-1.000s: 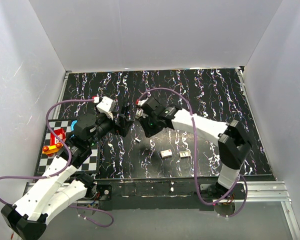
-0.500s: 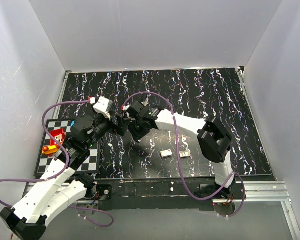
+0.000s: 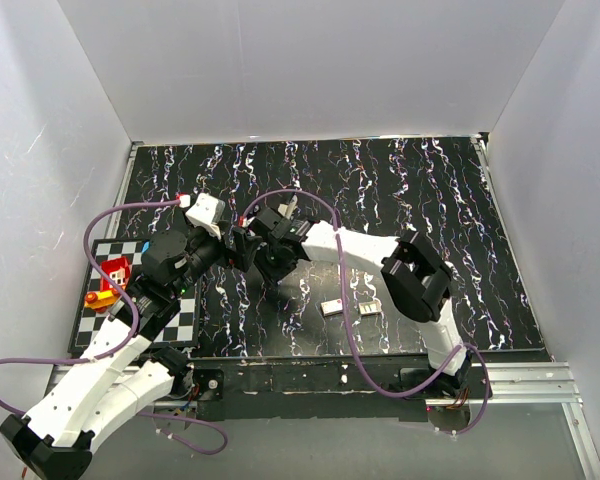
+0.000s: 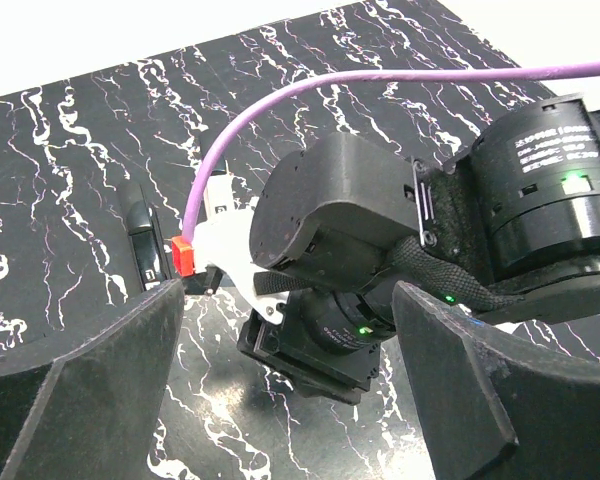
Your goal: Unload the staples from the stapler
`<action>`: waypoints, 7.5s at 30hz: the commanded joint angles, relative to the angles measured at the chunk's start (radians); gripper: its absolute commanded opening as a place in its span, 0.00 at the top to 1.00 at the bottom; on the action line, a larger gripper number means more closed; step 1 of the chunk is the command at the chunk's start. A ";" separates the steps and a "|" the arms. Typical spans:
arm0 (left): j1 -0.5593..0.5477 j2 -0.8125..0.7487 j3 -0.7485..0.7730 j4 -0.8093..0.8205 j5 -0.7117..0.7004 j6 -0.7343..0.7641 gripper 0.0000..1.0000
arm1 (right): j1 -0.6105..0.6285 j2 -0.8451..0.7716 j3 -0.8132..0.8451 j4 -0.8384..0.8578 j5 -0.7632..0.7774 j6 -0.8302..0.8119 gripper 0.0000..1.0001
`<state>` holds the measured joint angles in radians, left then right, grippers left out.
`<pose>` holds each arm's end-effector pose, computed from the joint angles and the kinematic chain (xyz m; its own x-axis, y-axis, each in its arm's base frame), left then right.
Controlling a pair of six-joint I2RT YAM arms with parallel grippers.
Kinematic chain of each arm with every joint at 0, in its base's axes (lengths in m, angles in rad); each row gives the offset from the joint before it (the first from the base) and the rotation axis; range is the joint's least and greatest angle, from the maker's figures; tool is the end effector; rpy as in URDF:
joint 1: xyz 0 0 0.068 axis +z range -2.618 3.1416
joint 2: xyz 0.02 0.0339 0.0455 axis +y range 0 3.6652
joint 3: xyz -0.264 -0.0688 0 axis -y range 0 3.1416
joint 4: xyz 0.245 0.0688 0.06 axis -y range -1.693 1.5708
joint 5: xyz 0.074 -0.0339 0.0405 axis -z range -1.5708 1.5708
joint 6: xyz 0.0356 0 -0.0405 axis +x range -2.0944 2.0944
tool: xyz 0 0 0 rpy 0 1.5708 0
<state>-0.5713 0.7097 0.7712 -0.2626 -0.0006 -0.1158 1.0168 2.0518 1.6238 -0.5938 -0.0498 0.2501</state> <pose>0.1413 -0.0908 0.3386 -0.2293 0.0101 -0.9733 0.5172 0.8484 -0.1131 0.2337 0.3812 0.2070 -0.6484 -0.5783 -0.4951 -0.7251 0.6672 0.1703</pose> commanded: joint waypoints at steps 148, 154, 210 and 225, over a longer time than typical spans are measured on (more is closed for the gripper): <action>0.002 0.025 -0.001 -0.007 0.001 0.001 0.14 | -0.104 -0.713 -0.705 -0.135 0.410 0.276 0.92; 0.002 0.034 -0.001 -0.007 0.001 0.001 0.14 | -0.133 -0.731 -0.758 -0.116 0.400 0.304 0.92; 0.002 0.066 0.004 -0.006 0.001 0.002 0.14 | -0.211 -0.679 -0.854 0.011 0.357 0.325 0.88; 0.002 0.065 0.005 -0.004 0.001 0.004 0.13 | -0.211 -0.722 -0.823 -0.023 0.372 0.325 0.89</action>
<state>-0.5713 0.7773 0.7712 -0.2626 -0.0002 -0.1158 0.8108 1.3682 0.7689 -0.6018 0.2939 0.5694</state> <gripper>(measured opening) 0.865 0.220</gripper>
